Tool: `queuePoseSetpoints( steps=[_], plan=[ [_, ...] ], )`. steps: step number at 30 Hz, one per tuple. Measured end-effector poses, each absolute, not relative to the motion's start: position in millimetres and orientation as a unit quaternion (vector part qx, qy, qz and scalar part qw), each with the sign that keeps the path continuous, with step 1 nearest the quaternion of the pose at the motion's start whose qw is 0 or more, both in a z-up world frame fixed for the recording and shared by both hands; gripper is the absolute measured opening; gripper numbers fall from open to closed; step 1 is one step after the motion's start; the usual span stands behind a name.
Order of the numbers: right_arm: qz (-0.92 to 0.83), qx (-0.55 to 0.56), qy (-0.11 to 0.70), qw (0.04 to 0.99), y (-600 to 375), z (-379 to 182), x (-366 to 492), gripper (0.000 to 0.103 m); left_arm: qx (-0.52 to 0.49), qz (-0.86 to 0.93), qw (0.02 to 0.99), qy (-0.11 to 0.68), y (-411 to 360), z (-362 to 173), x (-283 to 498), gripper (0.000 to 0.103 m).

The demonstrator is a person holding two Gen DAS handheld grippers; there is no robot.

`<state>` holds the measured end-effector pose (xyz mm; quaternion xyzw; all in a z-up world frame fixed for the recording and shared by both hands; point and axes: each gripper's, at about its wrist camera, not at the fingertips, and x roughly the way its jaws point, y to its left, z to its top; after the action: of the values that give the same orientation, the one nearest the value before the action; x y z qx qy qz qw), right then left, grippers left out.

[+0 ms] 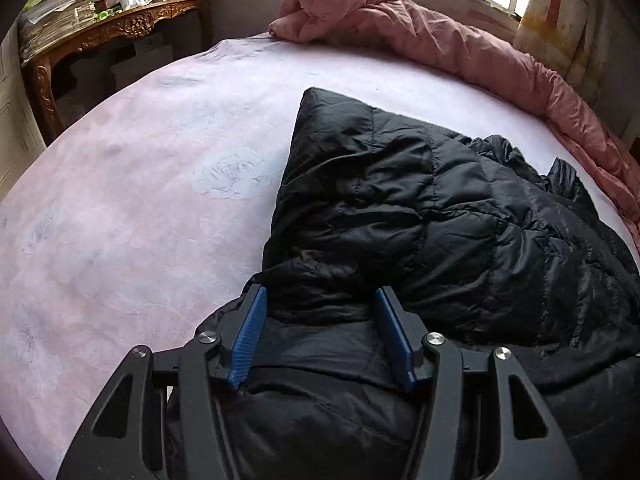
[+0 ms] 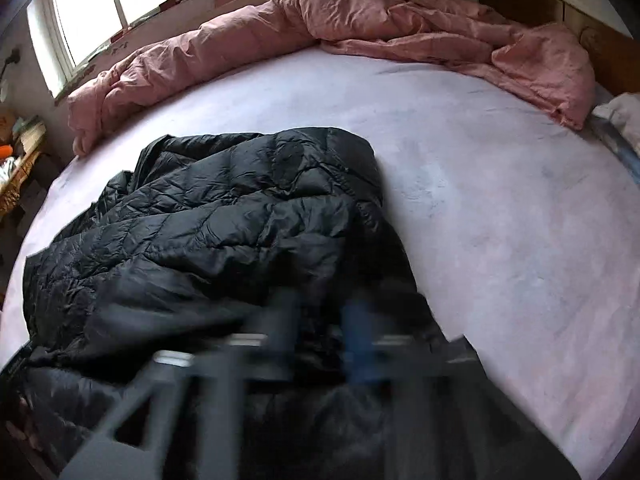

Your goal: Fold large clothes

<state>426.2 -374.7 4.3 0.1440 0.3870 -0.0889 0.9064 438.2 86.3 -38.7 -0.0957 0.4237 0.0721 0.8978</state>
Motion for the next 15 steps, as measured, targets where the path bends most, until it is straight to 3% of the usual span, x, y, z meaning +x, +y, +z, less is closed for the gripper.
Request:
queuePoseSetpoints(
  steps=[6, 11, 14, 15],
  plan=[
    [-0.075, 0.125, 0.271, 0.952, -373, 42, 413, 0.009, -0.102, 0.052, 0.913, 0.390, 82, -22, 432, 0.054],
    [-0.117, 0.111, 0.391, 0.906, -379, -1, 446, 0.009, -0.092, 0.060, 0.903, 0.416, 78, -31, 441, 0.055],
    [-0.118, 0.131, 0.409, 0.895, -386, -6, 449, 0.017, -0.090, 0.059, 0.904, 0.413, 78, -30, 440, 0.054],
    [-0.124, 0.130, 0.398, 0.900, -386, -1, 445, 0.024, -0.090, 0.056, 0.907, 0.407, 78, -29, 439, 0.054]
  ],
)
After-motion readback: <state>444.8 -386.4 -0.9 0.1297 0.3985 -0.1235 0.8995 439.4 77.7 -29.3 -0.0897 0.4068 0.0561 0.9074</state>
